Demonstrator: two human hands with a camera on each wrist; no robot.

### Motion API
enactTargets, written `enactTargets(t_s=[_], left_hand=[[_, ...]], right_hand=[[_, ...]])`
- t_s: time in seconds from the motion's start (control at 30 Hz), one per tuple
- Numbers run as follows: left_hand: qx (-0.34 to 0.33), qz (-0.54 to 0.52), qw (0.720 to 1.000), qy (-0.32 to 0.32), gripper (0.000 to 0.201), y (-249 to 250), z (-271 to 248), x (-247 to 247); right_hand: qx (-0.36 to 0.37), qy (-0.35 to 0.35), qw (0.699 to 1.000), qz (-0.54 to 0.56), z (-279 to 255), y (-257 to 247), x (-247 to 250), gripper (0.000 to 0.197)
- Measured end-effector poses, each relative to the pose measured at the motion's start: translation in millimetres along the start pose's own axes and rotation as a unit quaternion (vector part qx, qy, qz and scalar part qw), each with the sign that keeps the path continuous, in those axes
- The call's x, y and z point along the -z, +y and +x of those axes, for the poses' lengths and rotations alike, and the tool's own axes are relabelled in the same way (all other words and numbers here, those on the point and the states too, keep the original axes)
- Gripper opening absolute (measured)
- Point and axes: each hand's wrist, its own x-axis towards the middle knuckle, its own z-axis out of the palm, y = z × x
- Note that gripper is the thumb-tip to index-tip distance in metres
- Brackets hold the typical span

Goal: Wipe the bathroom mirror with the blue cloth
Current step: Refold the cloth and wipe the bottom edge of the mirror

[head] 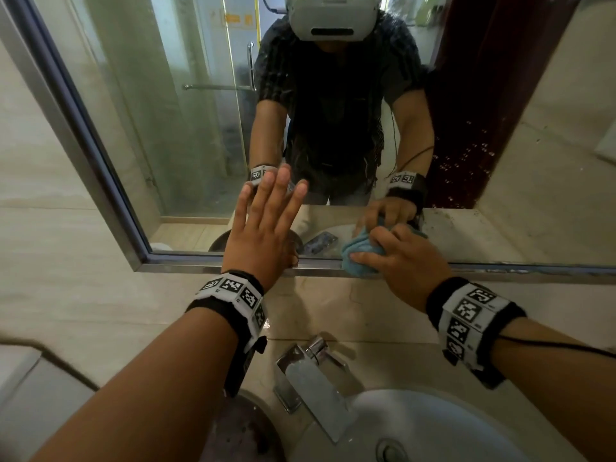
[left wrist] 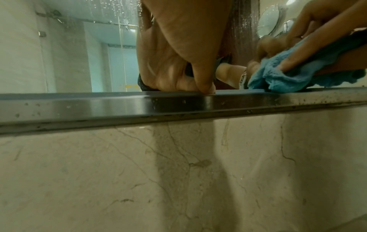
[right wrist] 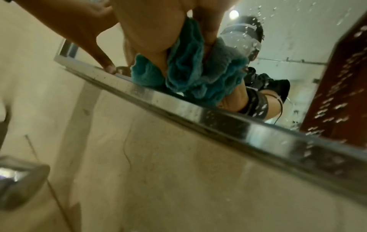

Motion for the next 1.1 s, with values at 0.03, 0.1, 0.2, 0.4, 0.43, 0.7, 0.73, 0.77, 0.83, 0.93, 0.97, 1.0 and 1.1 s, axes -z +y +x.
enactTargets(t_s=[0.03, 0.1, 0.2, 0.4, 0.43, 0.7, 0.73, 0.77, 0.83, 0.93, 0.97, 1.0, 1.1], left_hand=[[0.0, 0.001, 1.0, -0.002, 0.122, 0.0, -0.4, 0.3], [-0.001, -0.001, 1.0, -0.006, 0.126, -0.7, -0.1, 0.1], [-0.004, -0.014, 1.0, -0.002, 0.129, -2.0, 0.5, -0.5], [0.004, -0.008, 1.0, -0.016, 0.135, -2.5, 1.4, 0.5], [0.006, -0.005, 1.0, -0.023, 0.136, -1.8, 1.4, 1.4], [0.003, -0.019, 1.0, 0.018, 0.115, 38.3, 9.5, 37.4], [-0.017, -0.015, 0.999, 0.028, 0.116, 42.8, 18.0, 41.9], [-0.026, -0.017, 0.999, 0.034, 0.119, 47.4, 26.3, 44.8], [-0.02, -0.025, 0.999, 0.035, 0.127, 54.7, 40.1, 45.0], [0.005, -0.01, 1.0, 0.022, 0.137, 61.0, 46.6, 35.9], [0.012, 0.002, 1.0, 0.019, 0.14, 61.5, 46.9, 32.7], [0.017, 0.009, 1.0, 0.018, 0.142, 61.7, 47.6, 31.1], [0.018, 0.012, 1.0, 0.007, 0.143, 62.0, 47.7, 30.9]], right_hand=[[-0.008, 0.011, 1.0, 0.002, 4.1, -4.3, -2.0, 0.057], [-0.029, 0.035, 0.999, 0.012, 14.3, -19.4, -5.7, 0.051], [-0.049, 0.067, 0.995, 0.047, 23.8, -43.5, -14.9, 0.042], [-0.07, 0.032, 0.995, 0.07, -12.0, -15.9, -17.4, 0.051], [-0.074, 0.029, 0.994, 0.069, -23.1, -4.3, -15.9, 0.055], [-0.12, 0.116, 0.985, 0.049, -2.9, 36.6, 35.2, 0.035], [-0.151, 0.158, 0.974, 0.064, 9.5, 40.7, 46.6, 0.035], [-0.172, 0.182, 0.965, 0.075, 17.7, 43.3, 53.5, 0.036], [-0.167, 0.184, 0.966, 0.07, 17.1, 41.9, 50.0, 0.035], [-0.061, 0.105, 0.992, 0.023, -13.2, 26.3, 13.0, 0.034], [-0.032, 0.077, 0.996, 0.016, -22.0, 22.2, 4.2, 0.035], [-0.024, 0.059, 0.998, 0.021, -26.4, 20.9, 0.0, 0.036], [-0.05, 0.051, 0.996, 0.044, -18.4, 28.3, 14.2, 0.038]])
